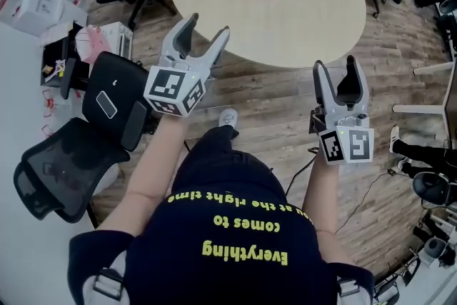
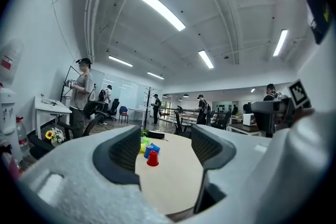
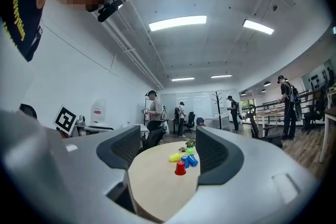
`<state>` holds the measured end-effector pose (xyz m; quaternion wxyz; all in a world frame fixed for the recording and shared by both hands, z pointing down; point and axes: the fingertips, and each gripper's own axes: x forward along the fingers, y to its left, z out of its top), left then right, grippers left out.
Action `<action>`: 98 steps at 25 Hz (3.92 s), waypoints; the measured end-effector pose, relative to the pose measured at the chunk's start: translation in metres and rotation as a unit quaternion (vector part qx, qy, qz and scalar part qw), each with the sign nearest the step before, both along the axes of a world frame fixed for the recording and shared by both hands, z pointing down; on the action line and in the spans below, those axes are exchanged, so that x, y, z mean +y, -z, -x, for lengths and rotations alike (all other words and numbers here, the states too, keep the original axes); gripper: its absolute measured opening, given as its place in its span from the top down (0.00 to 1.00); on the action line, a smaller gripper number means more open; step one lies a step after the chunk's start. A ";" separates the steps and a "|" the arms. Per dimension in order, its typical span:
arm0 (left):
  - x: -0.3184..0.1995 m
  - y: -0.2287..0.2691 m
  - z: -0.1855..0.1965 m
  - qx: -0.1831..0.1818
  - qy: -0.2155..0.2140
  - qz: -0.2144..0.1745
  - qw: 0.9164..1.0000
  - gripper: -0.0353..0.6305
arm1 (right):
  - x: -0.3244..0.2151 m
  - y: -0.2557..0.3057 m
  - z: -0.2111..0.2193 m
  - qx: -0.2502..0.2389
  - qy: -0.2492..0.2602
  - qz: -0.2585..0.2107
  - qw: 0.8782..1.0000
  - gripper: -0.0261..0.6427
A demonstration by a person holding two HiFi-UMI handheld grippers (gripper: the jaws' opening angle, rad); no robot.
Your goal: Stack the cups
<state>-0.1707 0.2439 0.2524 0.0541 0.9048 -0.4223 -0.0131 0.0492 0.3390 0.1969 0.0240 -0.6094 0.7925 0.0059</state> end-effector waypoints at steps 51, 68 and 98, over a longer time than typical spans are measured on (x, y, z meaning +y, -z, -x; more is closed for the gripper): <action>-0.335 -0.069 -0.092 -0.055 0.074 0.071 0.993 0.50 | -0.383 -0.056 -0.105 -0.028 0.094 0.063 0.993 0.51; -0.361 -0.111 -0.066 -0.044 0.057 0.098 0.992 0.50 | -0.401 -0.134 -0.015 -0.007 0.142 0.137 0.980 0.51; -0.334 -0.151 -0.049 -0.038 0.076 0.147 0.986 0.50 | -0.405 -0.296 0.035 0.104 0.172 0.237 0.951 0.64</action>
